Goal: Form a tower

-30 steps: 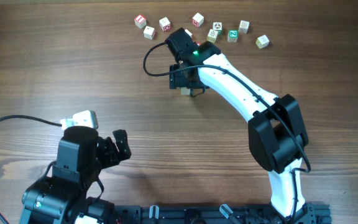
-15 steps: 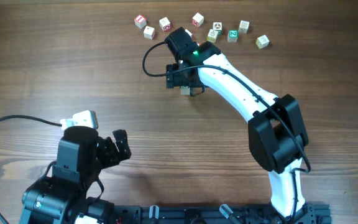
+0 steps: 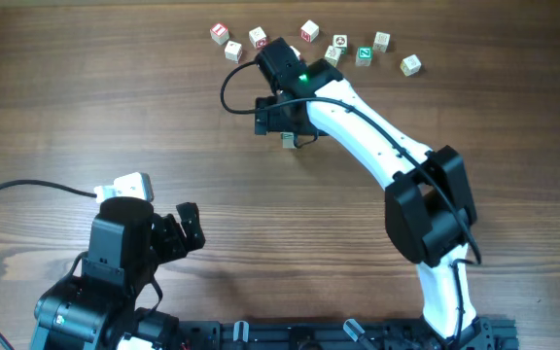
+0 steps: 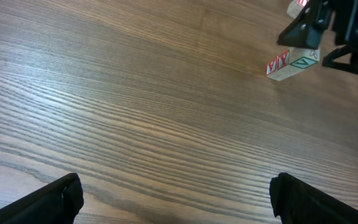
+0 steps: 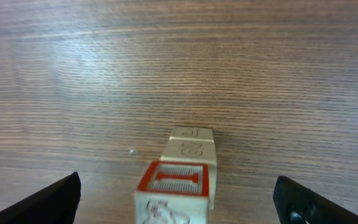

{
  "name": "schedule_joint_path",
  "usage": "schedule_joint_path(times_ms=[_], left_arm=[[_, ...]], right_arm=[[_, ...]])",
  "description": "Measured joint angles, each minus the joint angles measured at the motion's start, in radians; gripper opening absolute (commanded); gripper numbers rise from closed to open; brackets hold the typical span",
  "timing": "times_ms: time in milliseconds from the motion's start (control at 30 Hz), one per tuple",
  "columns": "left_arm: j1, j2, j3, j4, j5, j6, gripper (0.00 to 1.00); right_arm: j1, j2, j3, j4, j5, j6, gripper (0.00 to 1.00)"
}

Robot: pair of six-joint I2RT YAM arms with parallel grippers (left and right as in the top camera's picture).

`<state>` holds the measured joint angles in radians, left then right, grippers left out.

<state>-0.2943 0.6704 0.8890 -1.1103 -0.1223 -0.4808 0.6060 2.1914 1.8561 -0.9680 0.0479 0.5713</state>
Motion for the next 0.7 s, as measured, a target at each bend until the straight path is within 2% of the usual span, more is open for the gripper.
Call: schedule_joint_path(times_ms=[167, 367, 433, 700], left_arm=[[0.000, 0.000, 0.000, 0.000, 0.000, 0.000, 1.00], [0.000, 0.000, 0.000, 0.000, 0.000, 0.000, 1.00], [0.000, 0.000, 0.000, 0.000, 0.000, 0.000, 1.00], [0.000, 0.000, 0.000, 0.000, 0.000, 0.000, 1.00]], right_arm=[[0.000, 0.016, 0.000, 0.005, 0.000, 0.004, 0.80], [0.000, 0.017, 0.000, 0.010, 0.000, 0.003, 0.76], [0.000, 0.017, 0.000, 0.012, 0.000, 0.003, 0.70], [-0.001, 0.029, 0.000, 0.023, -0.003, -0.009, 0.60]])
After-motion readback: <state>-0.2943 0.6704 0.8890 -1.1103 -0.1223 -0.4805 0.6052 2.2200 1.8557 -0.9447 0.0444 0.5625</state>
